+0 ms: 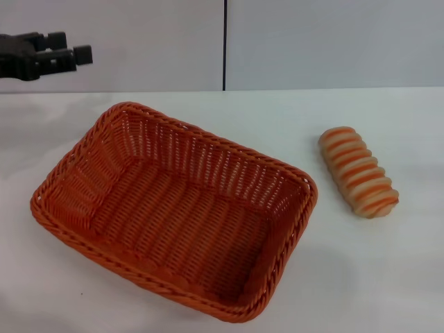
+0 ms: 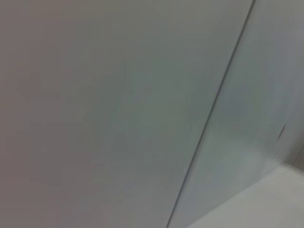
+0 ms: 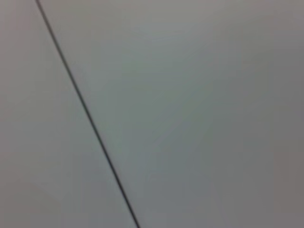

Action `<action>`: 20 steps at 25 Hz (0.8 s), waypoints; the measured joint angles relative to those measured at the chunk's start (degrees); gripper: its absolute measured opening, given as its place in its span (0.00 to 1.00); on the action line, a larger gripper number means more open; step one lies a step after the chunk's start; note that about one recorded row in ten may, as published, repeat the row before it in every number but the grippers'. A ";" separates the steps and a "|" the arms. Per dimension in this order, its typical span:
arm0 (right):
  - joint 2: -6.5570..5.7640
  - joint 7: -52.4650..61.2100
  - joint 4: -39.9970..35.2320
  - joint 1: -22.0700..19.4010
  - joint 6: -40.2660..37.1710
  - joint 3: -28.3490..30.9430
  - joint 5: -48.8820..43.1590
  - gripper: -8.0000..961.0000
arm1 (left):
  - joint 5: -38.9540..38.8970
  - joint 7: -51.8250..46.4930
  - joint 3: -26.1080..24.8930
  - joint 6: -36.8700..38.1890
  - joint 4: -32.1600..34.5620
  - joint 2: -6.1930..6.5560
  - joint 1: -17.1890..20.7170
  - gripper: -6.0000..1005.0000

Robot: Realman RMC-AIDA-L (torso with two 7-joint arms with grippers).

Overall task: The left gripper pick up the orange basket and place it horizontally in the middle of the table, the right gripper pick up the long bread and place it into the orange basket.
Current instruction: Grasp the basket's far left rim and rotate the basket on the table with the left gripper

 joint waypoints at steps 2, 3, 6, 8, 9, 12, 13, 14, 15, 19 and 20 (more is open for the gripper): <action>0.00 1.41 -0.79 -0.37 0.37 0.12 0.11 0.81 | 4.26 -1.44 -0.18 -0.69 1.84 -0.53 -1.03 0.78; 0.00 2.17 -1.23 -0.58 0.65 0.15 0.12 0.81 | 6.13 -1.82 -0.20 -1.02 2.27 -0.75 -1.45 0.78; 0.00 2.98 -1.75 -1.18 1.16 0.16 0.12 0.81 | 11.00 -2.43 -0.04 -2.96 2.52 -1.52 -2.65 0.78; 0.00 3.05 -1.76 -1.27 1.33 0.16 0.14 0.81 | 12.96 -2.64 0.18 -3.65 2.40 -1.88 -3.19 0.78; 0.00 3.07 -1.77 -1.36 1.59 0.16 0.16 0.81 | 15.10 -2.72 0.33 -4.11 2.32 -2.38 -3.81 0.78; 0.00 3.13 -1.78 -1.40 1.66 0.18 0.18 0.81 | 17.00 -2.72 0.33 -4.30 2.26 -2.85 -4.43 0.78; 0.00 3.20 -1.79 -1.41 1.66 0.23 0.18 0.81 | 18.08 -2.72 0.33 -4.41 2.23 -3.14 -4.83 0.78; 0.00 3.39 -1.79 -1.42 1.67 0.36 0.19 0.81 | 19.15 -2.72 0.34 -4.48 2.20 -3.46 -5.20 0.78; 0.00 3.57 -1.79 -1.44 1.77 0.58 0.20 0.81 | 19.99 -2.72 0.34 -4.53 2.18 -3.73 -5.51 0.78; 0.00 4.30 -1.79 -1.52 2.87 1.48 0.24 0.81 | 23.20 -2.72 0.45 -4.29 1.46 -4.77 -6.97 0.78; 0.00 4.30 -1.79 -1.52 2.87 1.48 0.24 0.81 | 23.20 -2.72 0.45 -4.29 1.46 -4.77 -6.97 0.78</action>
